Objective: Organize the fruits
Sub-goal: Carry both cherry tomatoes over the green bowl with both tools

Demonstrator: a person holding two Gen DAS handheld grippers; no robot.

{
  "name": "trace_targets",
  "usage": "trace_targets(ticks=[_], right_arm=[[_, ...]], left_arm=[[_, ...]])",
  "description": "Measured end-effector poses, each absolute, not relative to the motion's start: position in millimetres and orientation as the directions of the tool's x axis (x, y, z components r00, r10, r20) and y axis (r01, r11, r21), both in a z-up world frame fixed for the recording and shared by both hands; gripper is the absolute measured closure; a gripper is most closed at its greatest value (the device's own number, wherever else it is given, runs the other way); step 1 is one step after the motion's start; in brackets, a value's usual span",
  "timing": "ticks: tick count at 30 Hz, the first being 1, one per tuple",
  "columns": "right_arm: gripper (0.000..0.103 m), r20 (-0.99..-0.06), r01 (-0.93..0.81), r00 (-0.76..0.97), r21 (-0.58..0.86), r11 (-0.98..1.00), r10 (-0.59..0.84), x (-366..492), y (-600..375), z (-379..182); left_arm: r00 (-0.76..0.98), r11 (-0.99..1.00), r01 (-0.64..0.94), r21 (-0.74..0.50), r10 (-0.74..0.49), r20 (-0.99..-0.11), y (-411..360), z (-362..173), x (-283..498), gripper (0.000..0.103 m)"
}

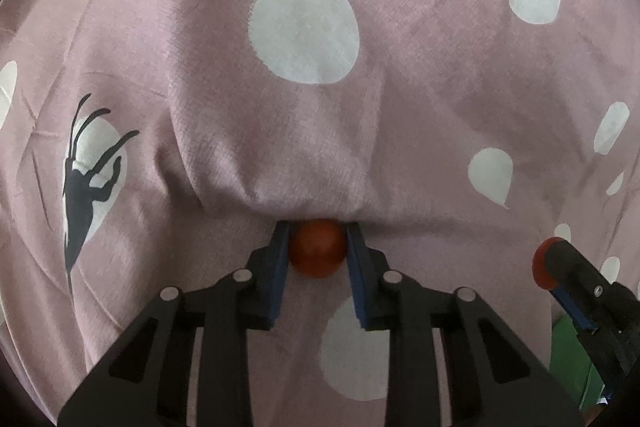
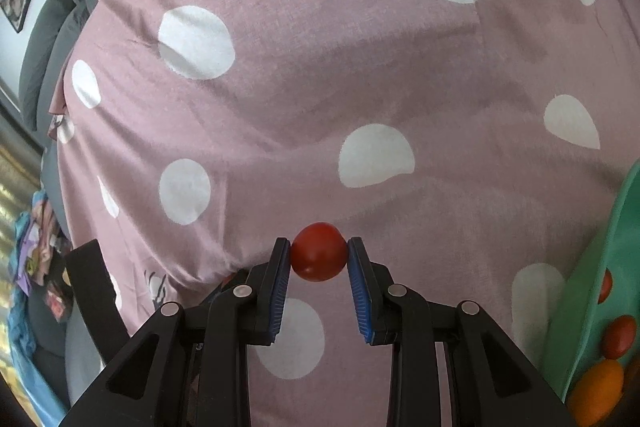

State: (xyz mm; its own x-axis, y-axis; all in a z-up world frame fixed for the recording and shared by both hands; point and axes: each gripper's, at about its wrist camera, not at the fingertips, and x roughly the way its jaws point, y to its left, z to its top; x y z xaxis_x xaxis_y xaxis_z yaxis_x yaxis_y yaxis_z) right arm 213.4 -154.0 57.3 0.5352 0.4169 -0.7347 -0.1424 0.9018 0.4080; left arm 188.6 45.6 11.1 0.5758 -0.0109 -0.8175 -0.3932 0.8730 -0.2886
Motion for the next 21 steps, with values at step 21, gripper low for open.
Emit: trace_targets(ticks=[21], right_arm=[[0.072, -0.666, -0.05, 0.701, 0.309, 0.95, 0.253, 107, -239, 104]], left_arm=[[0.724, 0.973, -0.083, -0.215, -0.089, -0.684, -52, 121, 89, 0.076]])
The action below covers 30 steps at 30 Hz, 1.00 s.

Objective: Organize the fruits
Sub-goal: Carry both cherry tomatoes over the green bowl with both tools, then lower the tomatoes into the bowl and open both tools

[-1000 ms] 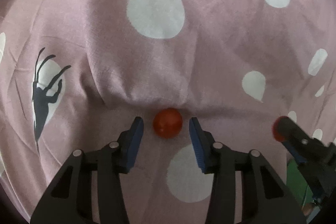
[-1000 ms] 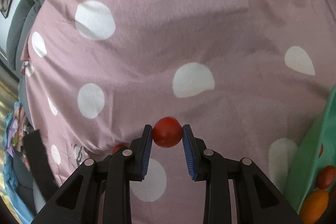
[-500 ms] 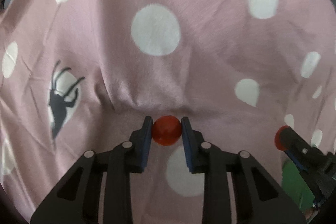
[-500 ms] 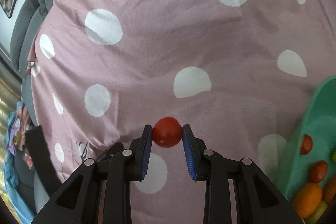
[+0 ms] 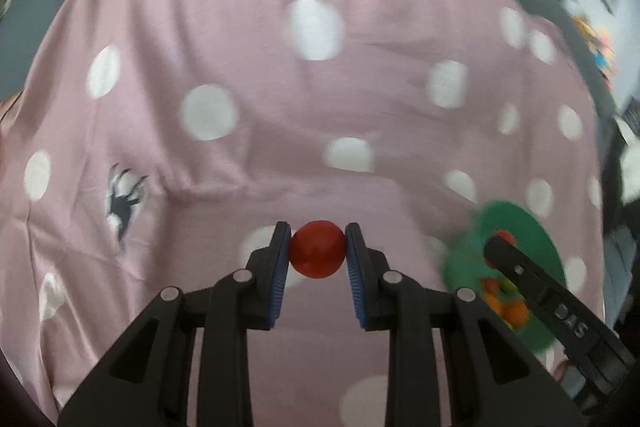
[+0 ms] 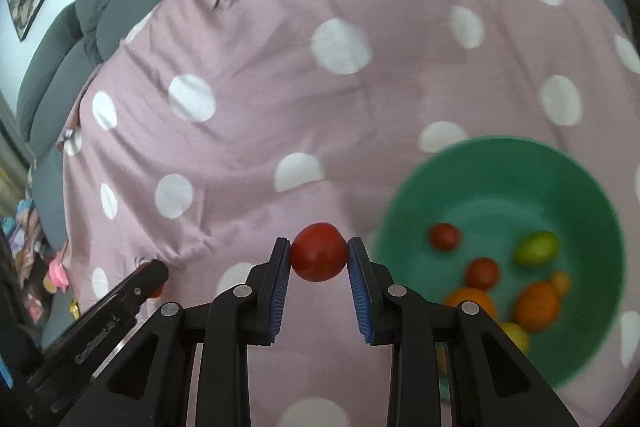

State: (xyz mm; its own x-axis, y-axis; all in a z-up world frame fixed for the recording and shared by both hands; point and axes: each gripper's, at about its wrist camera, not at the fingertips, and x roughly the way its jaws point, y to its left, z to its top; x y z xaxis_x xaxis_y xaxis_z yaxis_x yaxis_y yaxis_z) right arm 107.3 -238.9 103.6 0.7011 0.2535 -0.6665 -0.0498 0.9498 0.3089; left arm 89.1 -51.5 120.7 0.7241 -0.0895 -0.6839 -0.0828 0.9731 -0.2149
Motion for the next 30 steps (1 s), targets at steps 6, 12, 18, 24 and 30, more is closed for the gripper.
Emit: trace_targets(ticks=[6, 12, 18, 24, 30], right_arm=[[0.072, -0.627, 0.046, 0.763, 0.291, 0.956, 0.154, 88, -286, 115], [0.072, -0.632, 0.155, 0.769, 0.328, 0.932, 0.095, 81, -328, 105], [0.072, -0.651, 0.206, 0.757, 0.322, 0.924, 0.058, 77, -349, 95], [0.072, -0.685, 0.254, 0.727, 0.31, 0.916, 0.03, 78, -361, 83], [0.072, -0.714, 0.285, 0.7, 0.286, 0.915, 0.006, 80, -365, 76]], left_arm=[[0.724, 0.978, 0.067, -0.197, -0.183, -0.664, -116, 121, 92, 0.076], [0.697, 0.964, 0.178, -0.197, -0.264, -0.666, -169, 118, 96, 0.076], [0.654, 0.948, 0.245, -0.205, -0.317, -0.686, -202, 103, 106, 0.076], [0.617, 0.94, 0.259, -0.221, -0.338, -0.711, -212, 91, 115, 0.076], [0.591, 0.935, 0.279, -0.218, -0.346, -0.729, -220, 84, 117, 0.075]])
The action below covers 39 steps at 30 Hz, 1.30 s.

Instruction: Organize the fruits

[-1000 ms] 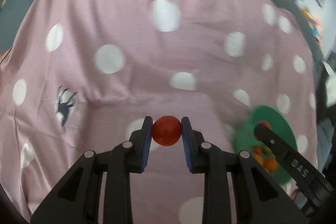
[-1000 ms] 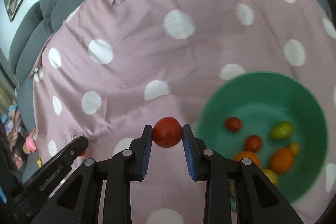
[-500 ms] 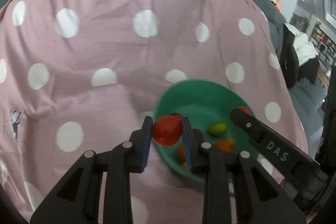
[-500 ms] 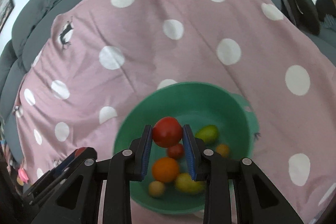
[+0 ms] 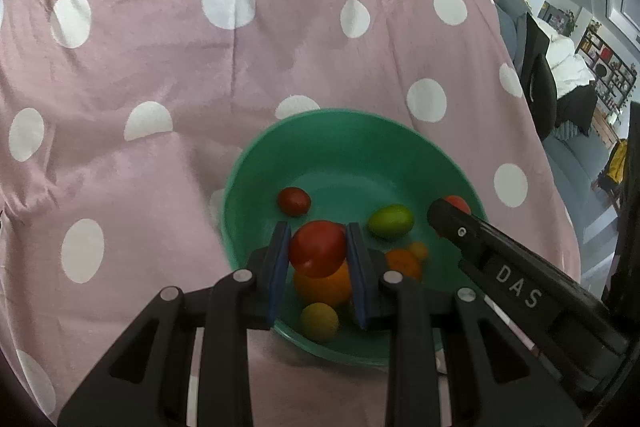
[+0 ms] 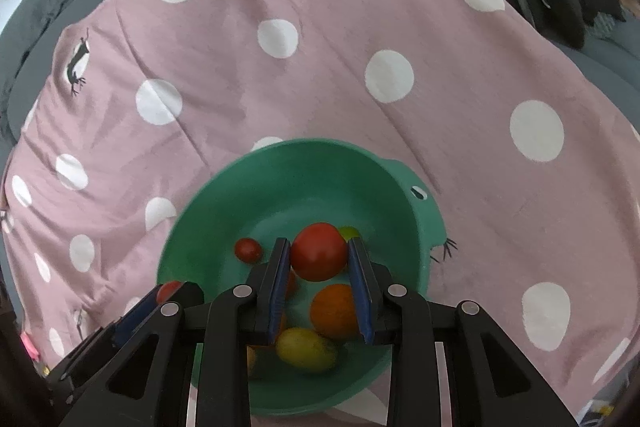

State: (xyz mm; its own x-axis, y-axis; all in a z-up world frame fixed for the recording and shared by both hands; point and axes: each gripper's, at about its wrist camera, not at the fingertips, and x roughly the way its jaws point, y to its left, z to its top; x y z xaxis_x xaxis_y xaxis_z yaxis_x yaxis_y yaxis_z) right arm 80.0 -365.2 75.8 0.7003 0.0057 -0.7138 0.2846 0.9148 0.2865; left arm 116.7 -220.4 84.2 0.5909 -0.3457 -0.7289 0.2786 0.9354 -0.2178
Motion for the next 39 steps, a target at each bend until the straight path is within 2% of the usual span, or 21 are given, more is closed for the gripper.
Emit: trace_targets(ticks=[7, 9, 13, 16, 17, 19, 39], right_arm=[[0.072, -0.743, 0.3, 0.67, 0.269, 0.915, -0.001, 83, -367, 70], [0.072, -0.755, 0.306, 0.655, 0.264, 0.915, -0.001, 84, -368, 69], [0.068, -0.762, 0.325, 0.647, 0.256, 0.911, -0.017, 82, -372, 70], [0.059, -0.749, 0.338, 0.662, 0.27, 0.901, -0.023, 77, -376, 75], [0.059, -0.744, 0.335, 0.668, 0.278, 0.9, -0.019, 76, -377, 77], [0.058, -0.736, 0.33, 0.677, 0.284, 0.9, -0.016, 74, -377, 81], [0.058, -0.738, 0.356, 0.672, 0.243, 0.902, -0.066, 69, -375, 89]], left_arm=[[0.57, 0.936, 0.277, -0.217, -0.342, -0.747, -224, 79, 118, 0.075], [0.569, 0.938, 0.269, -0.217, -0.337, -0.75, -223, 80, 118, 0.072], [0.585, 0.945, 0.25, -0.208, -0.319, -0.746, -215, 87, 116, 0.043], [0.588, 0.939, 0.236, -0.25, -0.343, -0.732, -205, 95, 115, 0.03], [0.589, 0.94, 0.229, -0.254, -0.341, -0.733, -202, 98, 114, 0.023], [0.594, 0.944, 0.22, -0.247, -0.33, -0.733, -199, 103, 111, 0.018], [0.612, 0.945, 0.192, -0.265, -0.327, -0.721, -188, 117, 105, 0.016]])
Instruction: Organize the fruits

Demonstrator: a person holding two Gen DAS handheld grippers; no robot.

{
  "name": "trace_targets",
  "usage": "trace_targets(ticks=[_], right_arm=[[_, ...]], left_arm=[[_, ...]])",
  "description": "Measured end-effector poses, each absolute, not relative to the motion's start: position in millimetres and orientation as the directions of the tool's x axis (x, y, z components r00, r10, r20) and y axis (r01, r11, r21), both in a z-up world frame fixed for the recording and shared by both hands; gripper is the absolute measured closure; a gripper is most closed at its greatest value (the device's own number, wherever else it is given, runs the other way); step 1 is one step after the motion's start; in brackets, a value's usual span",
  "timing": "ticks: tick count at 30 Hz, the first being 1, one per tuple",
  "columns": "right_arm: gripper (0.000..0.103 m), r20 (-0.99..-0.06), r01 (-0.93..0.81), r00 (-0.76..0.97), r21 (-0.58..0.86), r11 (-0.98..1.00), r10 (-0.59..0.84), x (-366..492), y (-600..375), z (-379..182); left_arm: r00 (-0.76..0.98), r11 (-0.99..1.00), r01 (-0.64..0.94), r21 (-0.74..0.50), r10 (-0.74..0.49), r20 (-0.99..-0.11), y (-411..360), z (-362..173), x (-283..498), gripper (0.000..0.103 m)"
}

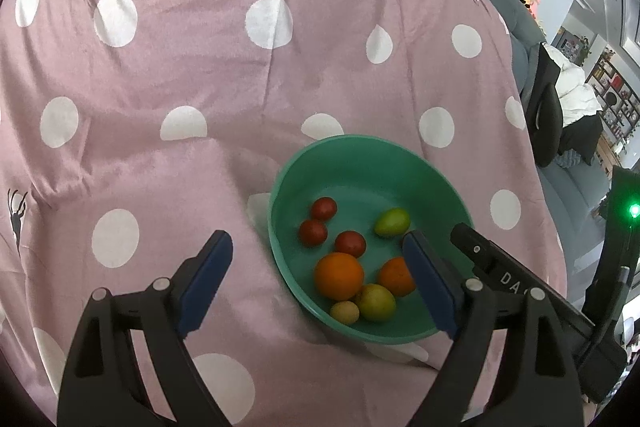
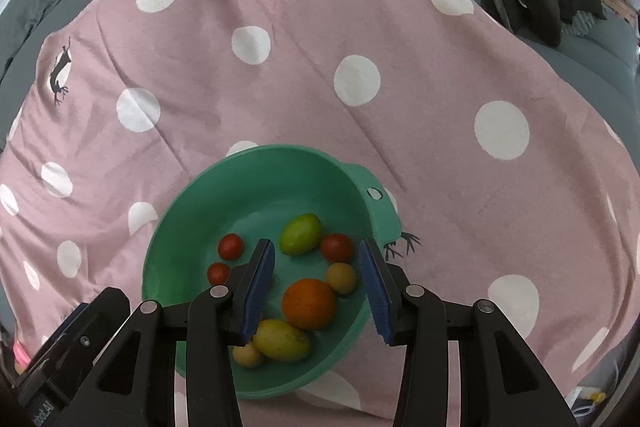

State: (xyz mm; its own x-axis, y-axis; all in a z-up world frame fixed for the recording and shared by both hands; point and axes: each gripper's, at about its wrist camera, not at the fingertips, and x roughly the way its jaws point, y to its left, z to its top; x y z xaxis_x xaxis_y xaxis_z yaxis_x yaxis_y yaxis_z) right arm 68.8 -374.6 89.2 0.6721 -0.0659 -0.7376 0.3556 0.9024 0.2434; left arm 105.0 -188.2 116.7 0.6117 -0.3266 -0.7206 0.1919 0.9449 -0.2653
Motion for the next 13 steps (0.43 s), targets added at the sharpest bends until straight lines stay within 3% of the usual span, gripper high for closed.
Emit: trace_targets(ticks=[13], right_arm=[[0.058, -0.737, 0.362, 0.67, 0.224, 0.905, -0.085, 66.8, -373.4, 90.4]], left_arm=[[0.61, 0.947, 0.191, -0.259, -0.322, -0.725, -186.6, 117.9, 104.2, 0.016]])
